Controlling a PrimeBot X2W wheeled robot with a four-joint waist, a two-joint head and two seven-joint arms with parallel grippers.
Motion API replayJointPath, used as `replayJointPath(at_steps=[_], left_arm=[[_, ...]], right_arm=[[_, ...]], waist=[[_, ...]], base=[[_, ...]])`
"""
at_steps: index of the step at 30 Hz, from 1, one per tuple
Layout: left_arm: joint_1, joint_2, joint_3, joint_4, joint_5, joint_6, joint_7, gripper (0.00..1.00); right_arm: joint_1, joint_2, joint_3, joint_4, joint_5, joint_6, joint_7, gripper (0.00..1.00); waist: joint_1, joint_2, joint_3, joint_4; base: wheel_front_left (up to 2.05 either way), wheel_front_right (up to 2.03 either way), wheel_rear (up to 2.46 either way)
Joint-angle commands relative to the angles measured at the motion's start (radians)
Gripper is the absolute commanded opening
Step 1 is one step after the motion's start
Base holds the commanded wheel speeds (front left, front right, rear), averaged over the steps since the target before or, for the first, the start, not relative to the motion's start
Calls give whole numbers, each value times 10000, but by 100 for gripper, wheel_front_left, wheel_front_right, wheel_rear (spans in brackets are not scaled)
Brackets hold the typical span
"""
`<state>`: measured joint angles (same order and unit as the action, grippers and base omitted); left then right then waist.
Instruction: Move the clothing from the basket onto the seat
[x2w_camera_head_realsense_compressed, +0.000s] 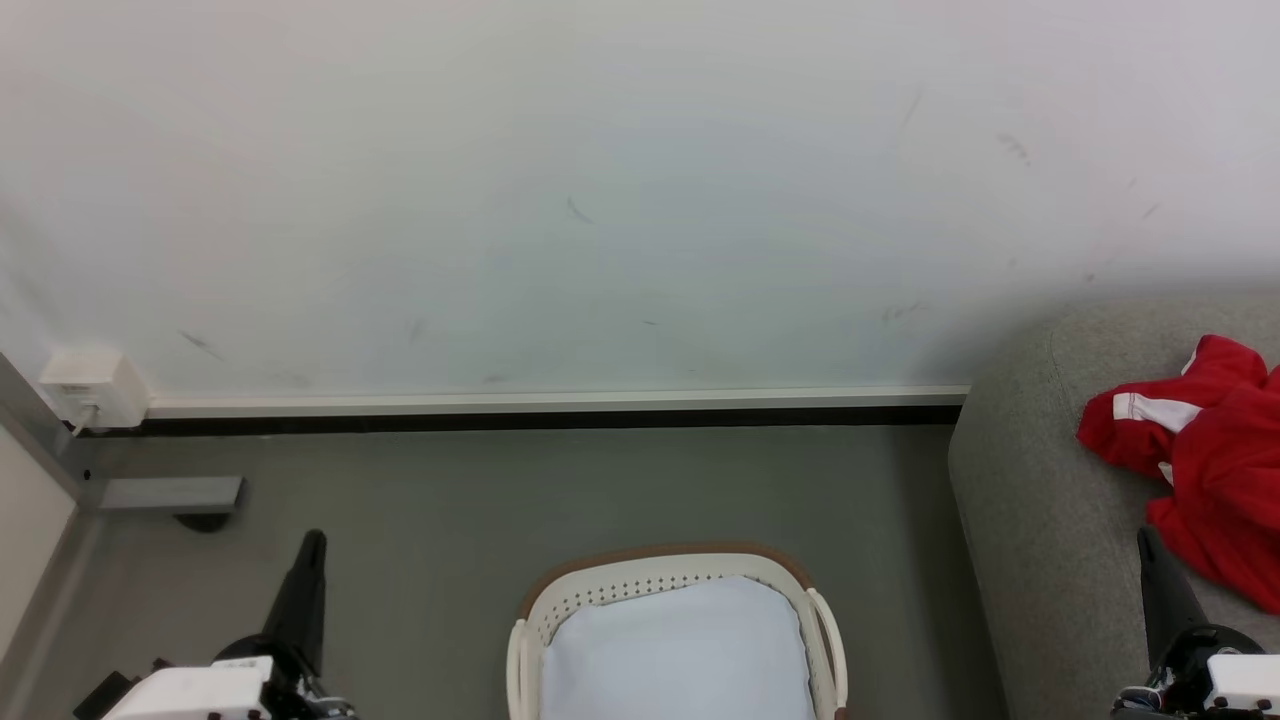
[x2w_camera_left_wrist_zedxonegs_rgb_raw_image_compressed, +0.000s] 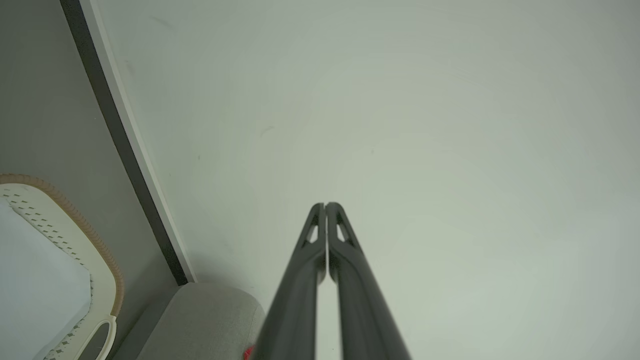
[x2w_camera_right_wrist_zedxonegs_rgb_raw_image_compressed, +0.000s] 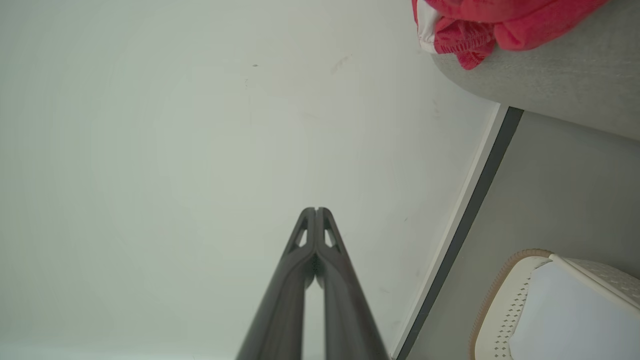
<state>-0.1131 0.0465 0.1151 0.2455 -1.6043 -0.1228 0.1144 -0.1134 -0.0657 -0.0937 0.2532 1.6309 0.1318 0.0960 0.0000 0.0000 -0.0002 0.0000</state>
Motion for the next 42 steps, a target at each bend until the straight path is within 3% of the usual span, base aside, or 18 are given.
replayJointPath(at_steps=[1,42], left_arm=[[-65,70,22,-35,-130,-16,51,0],[-65,70,22,-35,-130,-16,51,0]], right_arm=[[-52,-11,-21,-44,0,-21,48,0],[-54,13,-53,-41,-32,-21,61,0]], waist=[[0,0,0,0],[0,0,0,0]], base=[[0,0,0],[0,0,0]])
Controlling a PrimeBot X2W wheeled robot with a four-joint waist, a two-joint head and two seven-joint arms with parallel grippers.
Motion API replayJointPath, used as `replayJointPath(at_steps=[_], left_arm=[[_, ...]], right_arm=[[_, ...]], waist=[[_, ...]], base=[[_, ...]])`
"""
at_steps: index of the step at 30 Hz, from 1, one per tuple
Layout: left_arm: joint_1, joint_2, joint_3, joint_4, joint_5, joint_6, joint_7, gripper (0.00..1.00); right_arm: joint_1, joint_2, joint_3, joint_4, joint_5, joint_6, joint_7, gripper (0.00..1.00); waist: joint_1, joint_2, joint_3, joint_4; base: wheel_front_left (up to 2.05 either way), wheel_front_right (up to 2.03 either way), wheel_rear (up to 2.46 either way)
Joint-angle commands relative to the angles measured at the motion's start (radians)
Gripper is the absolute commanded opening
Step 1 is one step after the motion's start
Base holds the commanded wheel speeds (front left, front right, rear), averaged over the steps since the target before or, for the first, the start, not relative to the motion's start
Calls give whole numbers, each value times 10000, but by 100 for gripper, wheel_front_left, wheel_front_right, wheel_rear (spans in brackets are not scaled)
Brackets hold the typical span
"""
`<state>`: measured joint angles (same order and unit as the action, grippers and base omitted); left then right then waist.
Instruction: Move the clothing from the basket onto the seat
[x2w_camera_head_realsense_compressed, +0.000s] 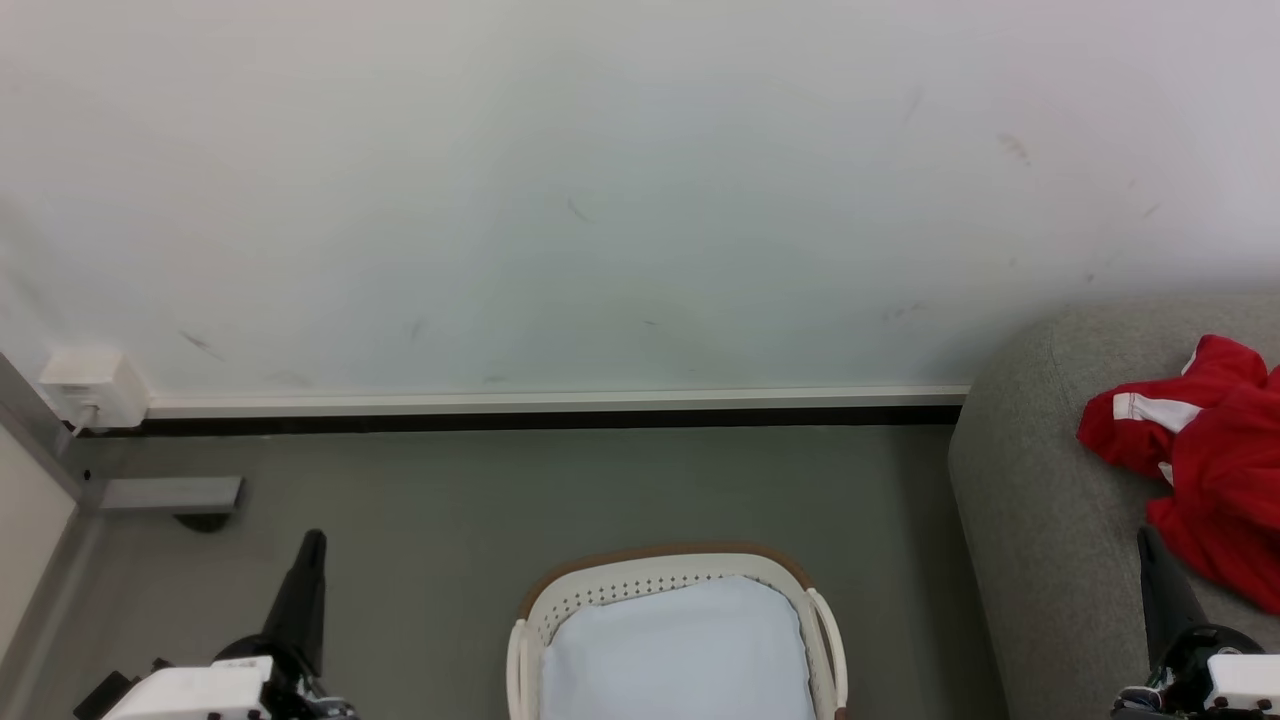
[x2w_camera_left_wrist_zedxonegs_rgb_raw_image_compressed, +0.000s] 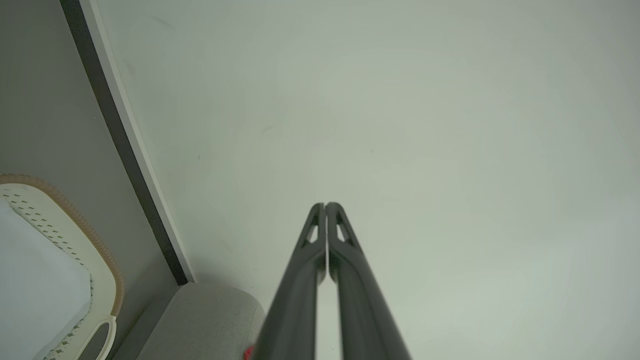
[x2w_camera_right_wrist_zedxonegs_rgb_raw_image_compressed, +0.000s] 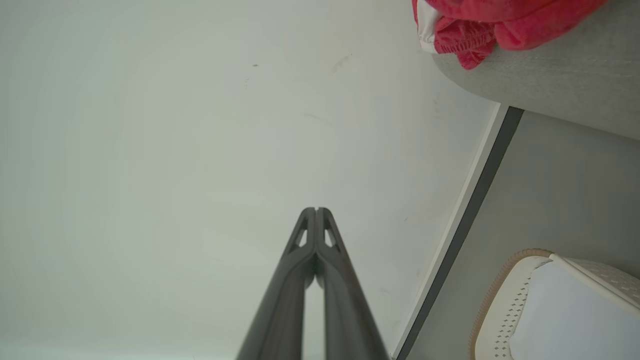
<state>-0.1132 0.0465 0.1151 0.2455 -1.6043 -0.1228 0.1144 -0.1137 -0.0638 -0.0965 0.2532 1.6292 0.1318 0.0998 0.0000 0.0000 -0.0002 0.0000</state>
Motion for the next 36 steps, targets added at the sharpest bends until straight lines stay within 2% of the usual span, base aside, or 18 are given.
replayJointPath(at_steps=[1,36], left_arm=[[-64,70,22,-35,-130,-16,51,0],[-64,71,20,-35,-132,-17,49,0]], right_arm=[[-51,-7,-24,-41,-16,-21,23,0],[-54,15,-49,-38,-44,-21,29,0]], waist=[[0,0,0,0],[0,0,0,0]], base=[[0,0,0],[0,0,0]])
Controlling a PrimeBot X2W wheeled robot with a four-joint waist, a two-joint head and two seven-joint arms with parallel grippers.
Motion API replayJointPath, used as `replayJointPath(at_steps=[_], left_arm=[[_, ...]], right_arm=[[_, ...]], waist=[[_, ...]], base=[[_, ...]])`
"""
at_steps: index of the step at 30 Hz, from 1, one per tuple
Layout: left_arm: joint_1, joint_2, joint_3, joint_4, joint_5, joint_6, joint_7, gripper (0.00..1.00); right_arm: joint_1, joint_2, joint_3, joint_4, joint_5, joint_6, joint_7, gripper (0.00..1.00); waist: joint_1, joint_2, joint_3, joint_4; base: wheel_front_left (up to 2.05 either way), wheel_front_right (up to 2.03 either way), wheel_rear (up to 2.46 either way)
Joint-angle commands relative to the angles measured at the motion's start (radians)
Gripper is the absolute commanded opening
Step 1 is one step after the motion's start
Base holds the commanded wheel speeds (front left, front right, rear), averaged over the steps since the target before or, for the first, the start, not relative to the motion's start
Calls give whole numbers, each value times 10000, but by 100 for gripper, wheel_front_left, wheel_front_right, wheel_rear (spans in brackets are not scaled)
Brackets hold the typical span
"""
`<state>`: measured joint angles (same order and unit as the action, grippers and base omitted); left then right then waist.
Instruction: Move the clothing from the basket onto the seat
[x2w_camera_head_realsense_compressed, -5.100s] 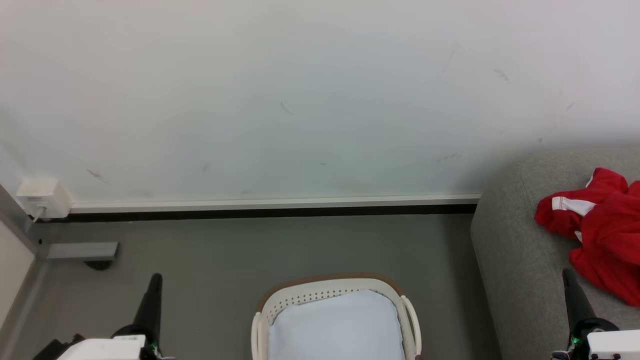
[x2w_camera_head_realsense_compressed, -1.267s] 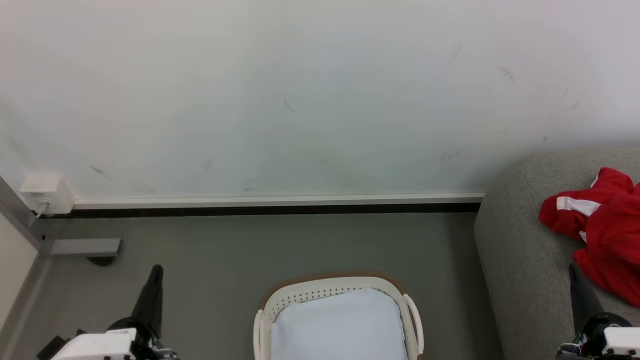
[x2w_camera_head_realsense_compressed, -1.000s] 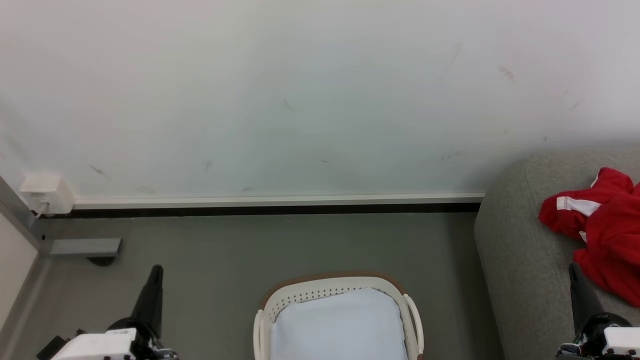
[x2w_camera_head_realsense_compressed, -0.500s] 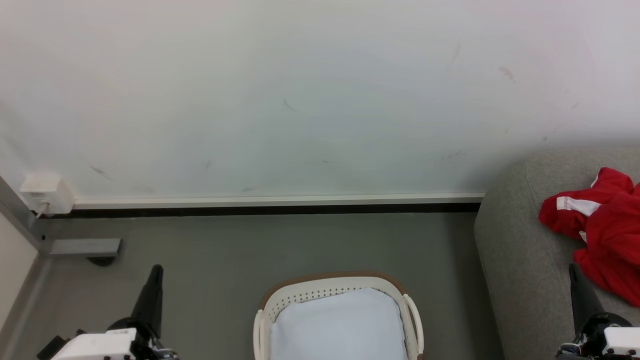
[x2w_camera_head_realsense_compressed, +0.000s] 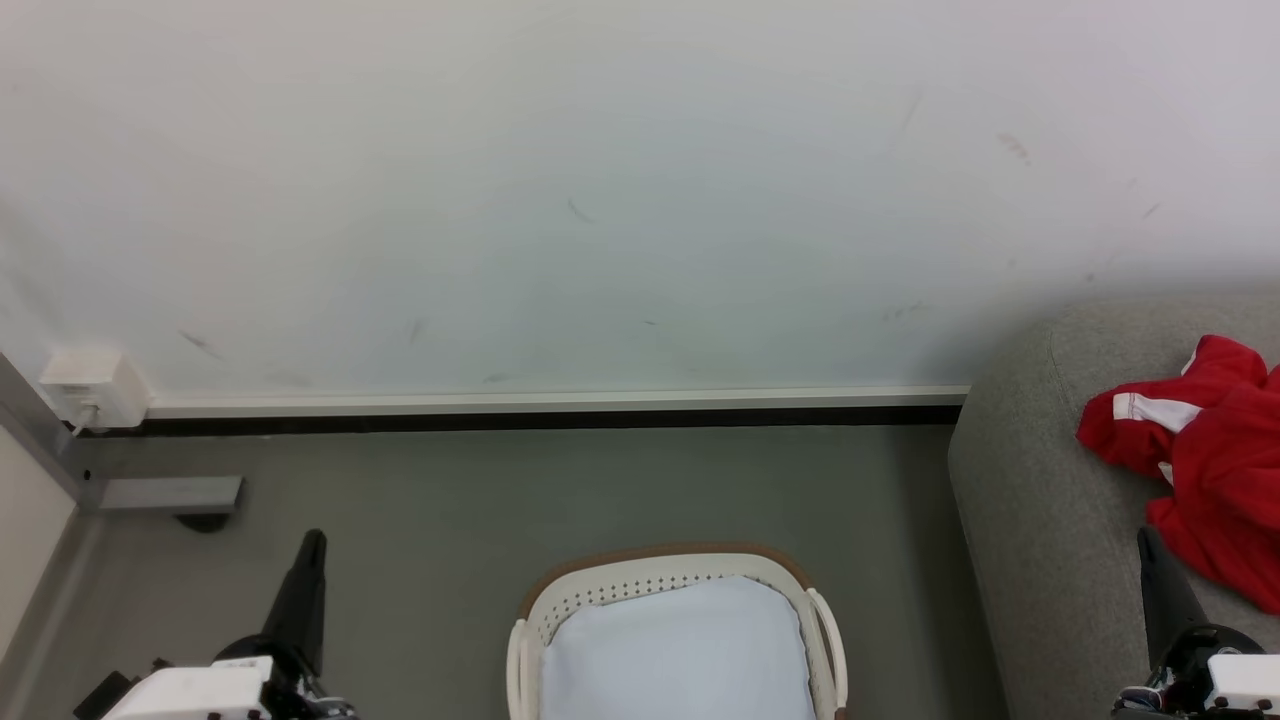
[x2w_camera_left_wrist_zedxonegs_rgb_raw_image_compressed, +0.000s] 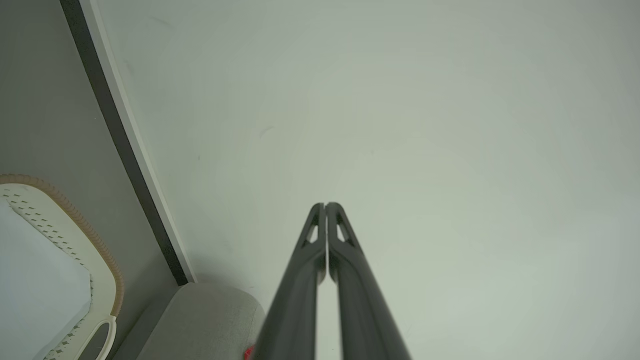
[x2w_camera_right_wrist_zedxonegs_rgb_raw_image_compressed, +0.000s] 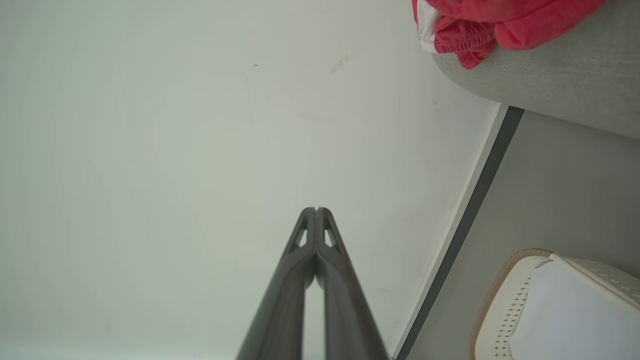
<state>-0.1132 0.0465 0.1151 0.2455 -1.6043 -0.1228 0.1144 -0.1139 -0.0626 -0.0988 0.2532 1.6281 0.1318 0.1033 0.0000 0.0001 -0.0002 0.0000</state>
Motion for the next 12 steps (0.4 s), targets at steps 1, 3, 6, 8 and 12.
replayJointPath(at_steps=[1,3,6,8,12], left_arm=[[-64,71,20,-35,-132,-17,49,0],[-64,71,20,-35,-132,-17,49,0],[-64,71,20,-35,-132,-17,49,0],[-64,71,20,-35,-132,-17,49,0],[-64,71,19,-35,-133,-17,49,0]], right_arm=[[-52,4,-27,-38,-33,-21,-4,0],[-52,6,-28,-38,-35,-21,-2,0],[-53,6,-30,-38,-38,-21,0,0],[-53,8,-31,-38,-40,-21,2,0],[-53,10,-34,-38,-44,-21,6,0]], waist=[[0,-1,0,0],[0,-1,0,0],[0,-1,0,0],[0,-1,0,0],[0,-1,0,0]], base=[[0,0,0],[0,0,0],[0,0,0],[0,0,0],[0,0,0]])
